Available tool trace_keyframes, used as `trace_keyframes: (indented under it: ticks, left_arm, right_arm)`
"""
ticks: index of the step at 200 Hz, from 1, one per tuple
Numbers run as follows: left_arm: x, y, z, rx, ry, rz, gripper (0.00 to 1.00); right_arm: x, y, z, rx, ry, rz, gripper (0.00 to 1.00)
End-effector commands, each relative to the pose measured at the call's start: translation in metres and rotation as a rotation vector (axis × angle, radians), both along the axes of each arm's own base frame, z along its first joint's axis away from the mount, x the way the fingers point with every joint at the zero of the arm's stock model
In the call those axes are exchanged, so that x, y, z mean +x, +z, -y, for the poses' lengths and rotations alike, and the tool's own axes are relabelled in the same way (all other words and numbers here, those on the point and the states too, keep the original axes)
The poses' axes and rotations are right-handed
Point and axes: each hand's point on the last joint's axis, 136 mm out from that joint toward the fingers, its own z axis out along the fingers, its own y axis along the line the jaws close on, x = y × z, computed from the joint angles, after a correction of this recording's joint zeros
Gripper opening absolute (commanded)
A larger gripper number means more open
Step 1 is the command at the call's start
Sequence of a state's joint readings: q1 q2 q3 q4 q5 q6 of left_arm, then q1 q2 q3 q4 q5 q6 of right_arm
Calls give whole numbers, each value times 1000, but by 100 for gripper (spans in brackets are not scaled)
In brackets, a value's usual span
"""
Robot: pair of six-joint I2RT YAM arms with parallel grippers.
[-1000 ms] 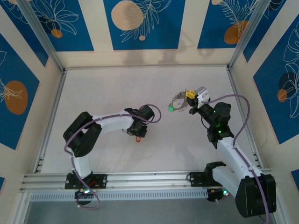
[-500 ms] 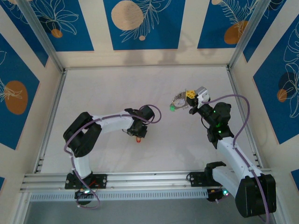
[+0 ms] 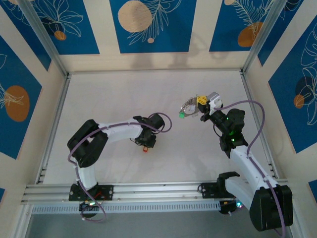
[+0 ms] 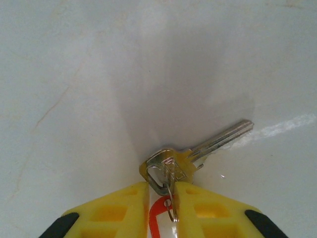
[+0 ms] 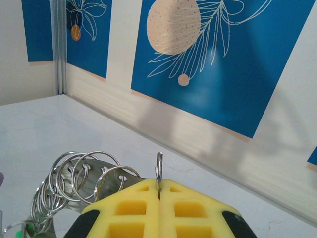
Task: Put the keys on the keyring
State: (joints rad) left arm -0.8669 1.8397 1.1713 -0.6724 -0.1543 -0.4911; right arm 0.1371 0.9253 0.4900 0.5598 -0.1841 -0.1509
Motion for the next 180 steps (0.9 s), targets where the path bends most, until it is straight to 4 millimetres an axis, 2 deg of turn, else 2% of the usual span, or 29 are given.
trace_keyframes:
  ticks: [1,76,94,137,180]
  left_arm:
    - [-2,13,-4,22,-7,23,19]
    - [-2,20,-5,32,-15,41,14]
    - [-2,24,-5,33,-21,49,5]
    - [-4,18,-2,30,-30,26,16]
    - [-4,14,-1,32,-31,20,16]
  right_arm:
    - [-5,34,2,12,-4,104,0]
    - [-4,33,2,13,-3,102,0]
    - [-4,33,2,12,-4,101,0]
    - [-4,32,2,13,-5,98,0]
    - [-4,32,3,12,-7,96,0]
